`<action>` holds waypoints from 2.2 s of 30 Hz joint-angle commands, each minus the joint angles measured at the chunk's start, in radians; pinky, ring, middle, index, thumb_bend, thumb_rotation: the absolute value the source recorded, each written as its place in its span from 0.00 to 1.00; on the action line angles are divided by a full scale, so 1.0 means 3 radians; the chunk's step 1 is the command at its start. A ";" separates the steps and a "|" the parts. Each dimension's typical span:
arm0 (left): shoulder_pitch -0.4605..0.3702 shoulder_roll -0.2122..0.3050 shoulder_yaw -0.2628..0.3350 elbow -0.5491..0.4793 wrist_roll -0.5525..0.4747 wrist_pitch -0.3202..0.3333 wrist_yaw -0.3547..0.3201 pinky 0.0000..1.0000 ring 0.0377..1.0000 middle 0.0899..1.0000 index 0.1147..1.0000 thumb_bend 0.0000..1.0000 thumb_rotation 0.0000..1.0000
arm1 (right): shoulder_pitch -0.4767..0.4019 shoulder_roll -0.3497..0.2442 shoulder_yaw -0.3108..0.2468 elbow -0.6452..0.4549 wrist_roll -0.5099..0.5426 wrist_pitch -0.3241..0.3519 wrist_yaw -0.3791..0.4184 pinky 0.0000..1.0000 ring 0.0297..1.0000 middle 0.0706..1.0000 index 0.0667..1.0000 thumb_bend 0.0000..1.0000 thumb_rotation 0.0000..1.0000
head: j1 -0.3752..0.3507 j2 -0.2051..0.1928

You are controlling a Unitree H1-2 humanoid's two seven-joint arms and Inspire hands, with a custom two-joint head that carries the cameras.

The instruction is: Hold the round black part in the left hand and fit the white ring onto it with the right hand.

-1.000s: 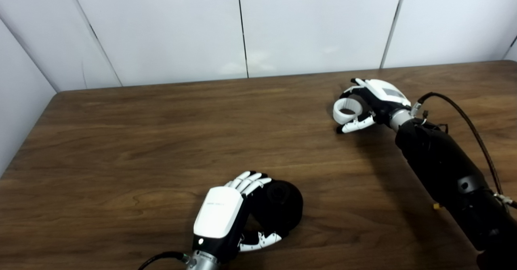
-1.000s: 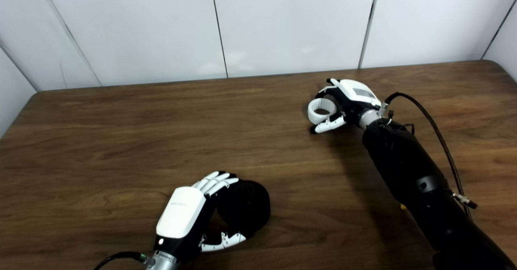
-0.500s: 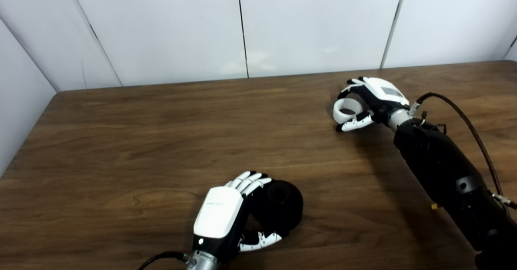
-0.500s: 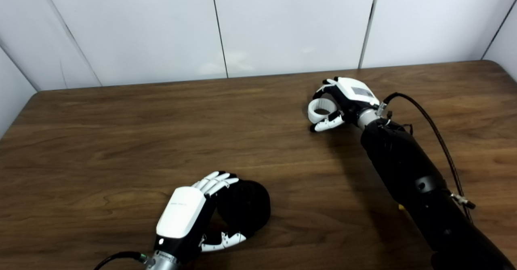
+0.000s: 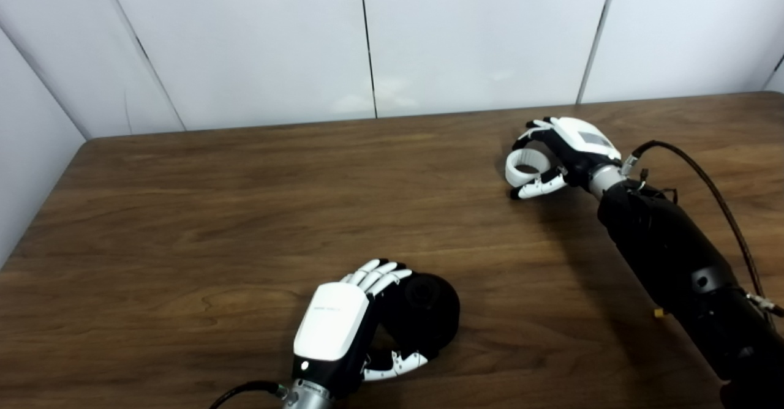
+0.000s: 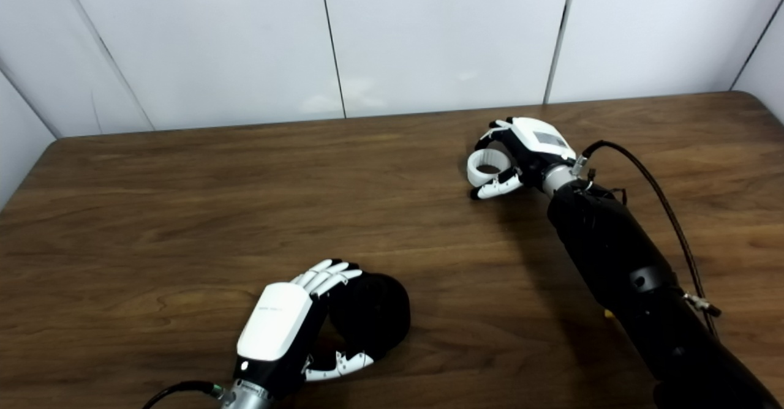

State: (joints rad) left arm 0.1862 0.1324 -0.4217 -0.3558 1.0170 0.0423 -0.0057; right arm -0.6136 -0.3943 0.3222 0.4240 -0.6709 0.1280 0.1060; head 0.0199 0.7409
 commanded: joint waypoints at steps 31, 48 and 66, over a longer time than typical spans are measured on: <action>0.0035 -0.0038 -0.0010 -0.0025 -0.0027 0.0019 -0.0069 0.77 0.89 0.85 0.72 0.71 0.43 | -0.0124 -0.0042 -0.0079 -0.0030 0.0010 -0.0036 -0.0122 0.90 0.98 0.92 0.70 0.77 0.28 | 0.0006 0.0009; 0.0046 -0.0024 -0.0012 -0.0021 -0.0038 -0.0006 -0.0047 0.78 0.89 0.85 0.72 0.71 0.44 | -0.0090 -0.0042 -0.0106 -0.0031 0.0047 -0.0073 -0.0215 0.85 0.97 0.90 0.66 0.76 0.27 | 0.0005 0.0011; 0.0057 -0.0021 -0.0014 -0.0046 -0.0055 0.0005 -0.0085 0.77 0.90 0.85 0.72 0.72 0.44 | -0.0066 -0.0032 -0.0093 -0.0028 0.0032 -0.0116 -0.0349 0.82 0.93 0.88 0.62 0.76 0.24 | 0.0009 0.0018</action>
State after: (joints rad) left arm 0.1879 0.1337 -0.4214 -0.3604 1.0000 0.0421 -0.0120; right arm -0.5973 -0.3943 0.3074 0.4323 -0.6573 0.1214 0.0344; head 0.0215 0.7455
